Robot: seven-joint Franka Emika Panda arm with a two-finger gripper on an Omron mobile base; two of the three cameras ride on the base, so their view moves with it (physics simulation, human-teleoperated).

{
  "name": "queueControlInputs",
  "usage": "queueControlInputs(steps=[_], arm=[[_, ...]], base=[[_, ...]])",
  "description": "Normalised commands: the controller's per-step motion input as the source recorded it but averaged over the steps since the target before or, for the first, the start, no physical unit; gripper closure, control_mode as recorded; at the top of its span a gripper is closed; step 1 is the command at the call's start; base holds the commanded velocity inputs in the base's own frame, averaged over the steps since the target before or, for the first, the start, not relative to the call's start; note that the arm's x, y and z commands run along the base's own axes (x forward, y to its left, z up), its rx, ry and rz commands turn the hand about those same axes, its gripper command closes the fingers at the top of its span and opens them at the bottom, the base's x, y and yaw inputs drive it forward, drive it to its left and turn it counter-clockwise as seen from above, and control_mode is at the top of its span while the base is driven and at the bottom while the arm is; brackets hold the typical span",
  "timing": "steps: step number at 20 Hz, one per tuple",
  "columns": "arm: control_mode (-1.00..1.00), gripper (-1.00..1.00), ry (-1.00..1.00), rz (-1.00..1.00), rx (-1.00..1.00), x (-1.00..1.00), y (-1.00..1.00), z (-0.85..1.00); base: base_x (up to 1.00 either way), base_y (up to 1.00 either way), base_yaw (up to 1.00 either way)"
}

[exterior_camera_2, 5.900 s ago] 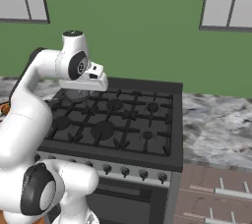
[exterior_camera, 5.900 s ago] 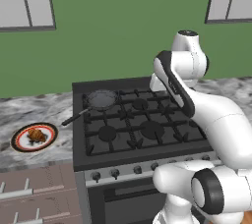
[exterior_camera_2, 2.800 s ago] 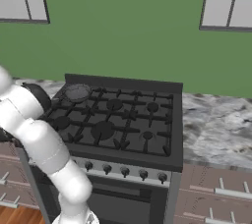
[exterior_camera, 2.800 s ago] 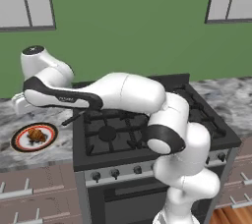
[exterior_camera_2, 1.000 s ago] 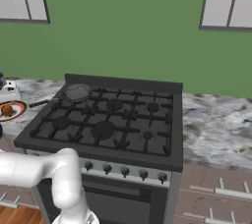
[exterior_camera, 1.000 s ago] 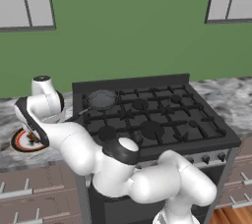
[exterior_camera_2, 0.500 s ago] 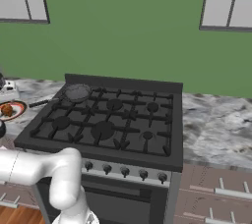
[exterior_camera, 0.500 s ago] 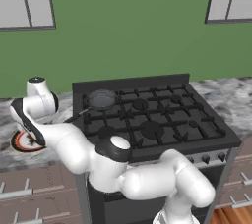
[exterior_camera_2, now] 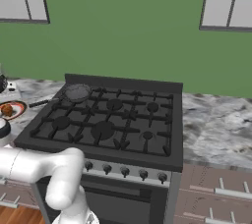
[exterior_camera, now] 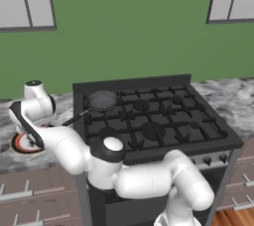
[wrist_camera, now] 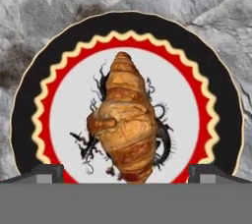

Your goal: Pick the croissant and place it on the pan. Then turn on the stove to warm the croissant.

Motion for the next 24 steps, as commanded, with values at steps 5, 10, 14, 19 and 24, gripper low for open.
queueControlInputs(steps=[5,10,14,19,24], arm=[[-1.00,-1.00,0.00,0.00,0.00,0.39,0.00,-0.12],[-1.00,-1.00,0.00,0.00,0.00,0.16,0.01,-0.41],[-1.00,-1.00,0.00,0.00,0.00,0.04,0.21,-0.33],[-1.00,-1.00,0.00,0.00,0.00,0.00,0.44,-0.14],[-1.00,-1.00,0.02,0.00,0.00,-0.16,0.28,-0.19]], base=[[0.00,0.00,0.00],[0.00,0.00,0.00],[0.00,0.00,0.00],[0.00,0.00,0.00],[0.00,0.00,0.00]])
